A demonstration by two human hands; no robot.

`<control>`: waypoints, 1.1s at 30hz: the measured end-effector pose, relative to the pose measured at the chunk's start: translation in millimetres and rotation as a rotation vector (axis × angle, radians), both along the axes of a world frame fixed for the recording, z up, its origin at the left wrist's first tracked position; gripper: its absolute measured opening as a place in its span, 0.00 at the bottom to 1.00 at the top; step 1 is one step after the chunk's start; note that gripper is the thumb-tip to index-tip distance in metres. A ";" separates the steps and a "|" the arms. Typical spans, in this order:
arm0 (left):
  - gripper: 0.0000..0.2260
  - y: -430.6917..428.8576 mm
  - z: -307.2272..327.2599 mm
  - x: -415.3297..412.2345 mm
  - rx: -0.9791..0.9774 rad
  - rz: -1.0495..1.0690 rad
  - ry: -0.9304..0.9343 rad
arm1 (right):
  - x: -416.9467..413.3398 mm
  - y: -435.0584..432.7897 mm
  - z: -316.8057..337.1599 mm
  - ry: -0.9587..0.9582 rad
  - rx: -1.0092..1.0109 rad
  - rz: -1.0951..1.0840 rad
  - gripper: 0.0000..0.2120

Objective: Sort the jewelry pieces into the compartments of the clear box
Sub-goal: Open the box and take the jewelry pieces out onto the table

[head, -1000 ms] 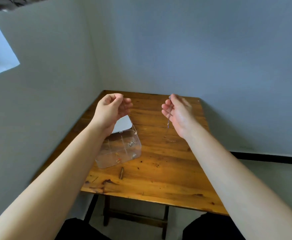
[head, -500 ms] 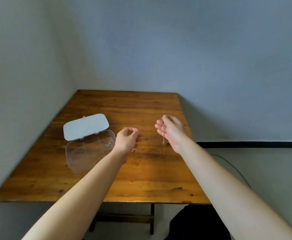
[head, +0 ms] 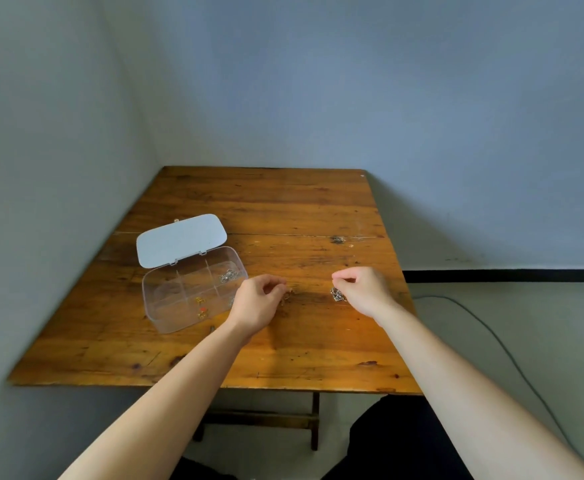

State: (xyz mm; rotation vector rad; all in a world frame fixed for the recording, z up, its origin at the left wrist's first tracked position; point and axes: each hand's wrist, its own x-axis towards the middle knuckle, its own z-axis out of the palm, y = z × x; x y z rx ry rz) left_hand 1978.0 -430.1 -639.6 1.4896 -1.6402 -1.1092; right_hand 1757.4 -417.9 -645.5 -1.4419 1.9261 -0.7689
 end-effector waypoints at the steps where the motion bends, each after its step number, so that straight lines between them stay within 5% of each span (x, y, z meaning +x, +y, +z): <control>1: 0.08 3.8 3.6 5.0 -0.058 -0.004 -0.013 | 2.7 -0.8 0.1 0.026 -0.025 0.000 0.12; 6: 0.07 22.0 14.7 47.7 -0.303 0.066 -0.039 | 29.3 -7.4 -1.2 -0.009 -0.163 0.042 0.11; 12: 0.15 11.5 10.2 118.7 -0.356 0.052 -0.532 | 95.7 -14.0 7.9 -0.012 -0.271 0.253 0.14; 24: 0.26 -7.4 -3.3 135.2 -0.213 -0.212 -0.820 | 148.5 -36.1 35.5 0.590 -0.097 0.798 0.28; 33: 0.14 -8.6 -3.8 137.5 -0.235 -0.260 -0.830 | 170.0 -46.2 26.1 0.708 -0.073 0.878 0.12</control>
